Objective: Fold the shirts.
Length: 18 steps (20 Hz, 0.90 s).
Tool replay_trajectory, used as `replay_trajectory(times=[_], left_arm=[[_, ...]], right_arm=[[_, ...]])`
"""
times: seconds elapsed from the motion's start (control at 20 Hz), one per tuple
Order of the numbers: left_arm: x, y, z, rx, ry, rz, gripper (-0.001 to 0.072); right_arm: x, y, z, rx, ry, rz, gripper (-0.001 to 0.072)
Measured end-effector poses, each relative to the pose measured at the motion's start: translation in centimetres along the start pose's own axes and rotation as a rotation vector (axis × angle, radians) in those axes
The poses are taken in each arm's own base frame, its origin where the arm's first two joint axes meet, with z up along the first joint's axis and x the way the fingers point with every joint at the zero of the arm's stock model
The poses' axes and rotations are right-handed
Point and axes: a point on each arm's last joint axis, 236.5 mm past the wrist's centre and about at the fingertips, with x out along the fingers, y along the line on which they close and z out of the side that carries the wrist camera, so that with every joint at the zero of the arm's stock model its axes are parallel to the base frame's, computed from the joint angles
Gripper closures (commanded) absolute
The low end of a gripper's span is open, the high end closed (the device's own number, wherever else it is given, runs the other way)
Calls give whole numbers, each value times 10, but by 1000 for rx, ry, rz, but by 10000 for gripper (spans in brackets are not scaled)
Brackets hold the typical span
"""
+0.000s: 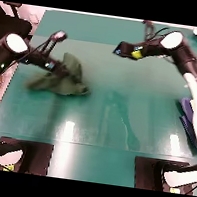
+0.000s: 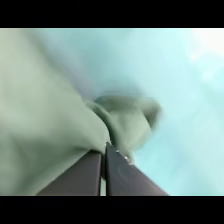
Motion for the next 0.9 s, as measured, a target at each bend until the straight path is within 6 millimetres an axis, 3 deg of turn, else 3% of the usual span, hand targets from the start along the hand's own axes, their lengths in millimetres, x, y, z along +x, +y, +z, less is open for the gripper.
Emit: replay_trajectory(times=[0.1,0.2,0.3,0.45,0.55,0.7,0.9], left_arm=[[-8,-57,60,95,-158,-103,687],[-20,-116,105,196,-285,-188,687],[-32,-170,132,292,-377,-260,686],[-42,-205,147,357,-434,-288,686],[-36,-200,143,373,-399,-236,686],[-19,-163,124,400,-269,-68,685],[10,-100,70,441,-6,133,685]], right_arm=[[-40,-29,13,-12,-40,-123,93],[-85,-65,20,1,-71,-259,93],[-126,-96,21,34,-85,-365,93],[-175,-137,13,102,-86,-488,93],[-194,-154,5,144,-70,-533,92],[-207,-169,-8,185,-40,-572,93],[-186,-183,-45,227,72,-577,93]])
